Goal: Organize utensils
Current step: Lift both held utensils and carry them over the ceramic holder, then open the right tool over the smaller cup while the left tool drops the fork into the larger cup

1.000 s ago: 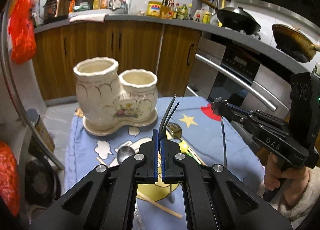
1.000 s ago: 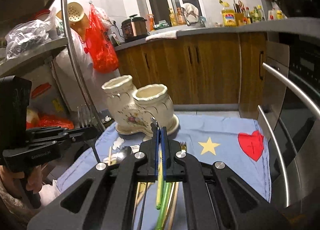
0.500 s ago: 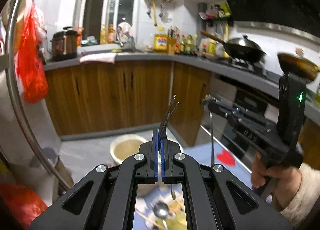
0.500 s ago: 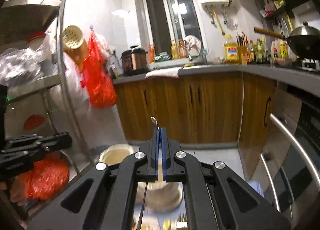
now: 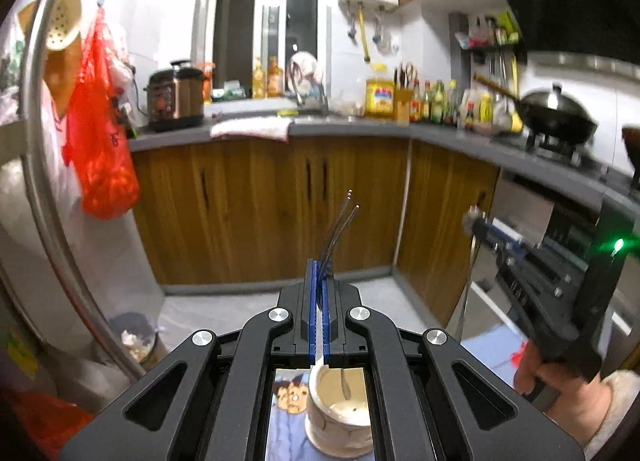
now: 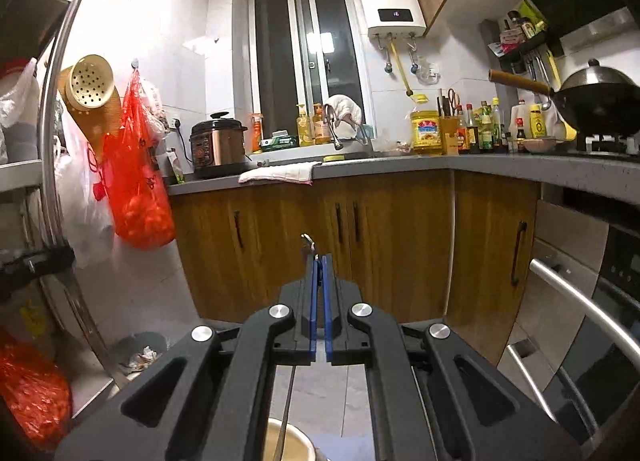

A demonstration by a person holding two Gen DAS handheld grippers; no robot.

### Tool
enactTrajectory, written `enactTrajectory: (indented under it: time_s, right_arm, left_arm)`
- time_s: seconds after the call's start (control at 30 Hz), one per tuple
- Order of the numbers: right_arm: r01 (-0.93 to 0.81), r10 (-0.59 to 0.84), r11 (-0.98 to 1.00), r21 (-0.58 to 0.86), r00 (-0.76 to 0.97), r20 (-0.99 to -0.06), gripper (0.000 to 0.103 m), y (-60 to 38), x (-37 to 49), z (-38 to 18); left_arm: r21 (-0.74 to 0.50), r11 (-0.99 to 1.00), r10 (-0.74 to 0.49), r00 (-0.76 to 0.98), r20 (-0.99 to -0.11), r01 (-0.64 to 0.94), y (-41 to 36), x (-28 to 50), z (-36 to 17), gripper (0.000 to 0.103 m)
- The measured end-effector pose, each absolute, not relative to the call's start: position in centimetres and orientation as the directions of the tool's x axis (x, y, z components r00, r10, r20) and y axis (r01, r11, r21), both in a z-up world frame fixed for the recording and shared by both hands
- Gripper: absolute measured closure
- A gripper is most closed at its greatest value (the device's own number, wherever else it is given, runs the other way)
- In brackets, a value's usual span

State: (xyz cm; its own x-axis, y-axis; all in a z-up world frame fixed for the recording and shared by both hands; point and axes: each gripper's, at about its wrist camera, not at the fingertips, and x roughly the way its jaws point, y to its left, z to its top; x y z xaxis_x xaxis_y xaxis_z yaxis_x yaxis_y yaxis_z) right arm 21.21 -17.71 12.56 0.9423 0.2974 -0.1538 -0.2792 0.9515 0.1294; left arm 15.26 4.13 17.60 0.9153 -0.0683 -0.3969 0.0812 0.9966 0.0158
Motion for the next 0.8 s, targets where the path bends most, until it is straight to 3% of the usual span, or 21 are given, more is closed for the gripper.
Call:
enactTrajectory:
  time_s: [0.3,0.8]
  right_arm:
    - [-0.378,0.418,0.907,0.184,0.858,-0.297,0.101,-18.0,22.2,8.0]
    - [-0.428,0.486,0.873,0.233,0.801,-0.350,0.101,-18.0,21.7,6.6]
  left_arm:
    - [0.007,0.993,-0.099,0.859,-0.503,0.119,4.0,17.1,12.0,0.100]
    - [0.002,0.991,-0.112,0.829,-0.548,0.135,4.0,17.4,10.1,0.100]
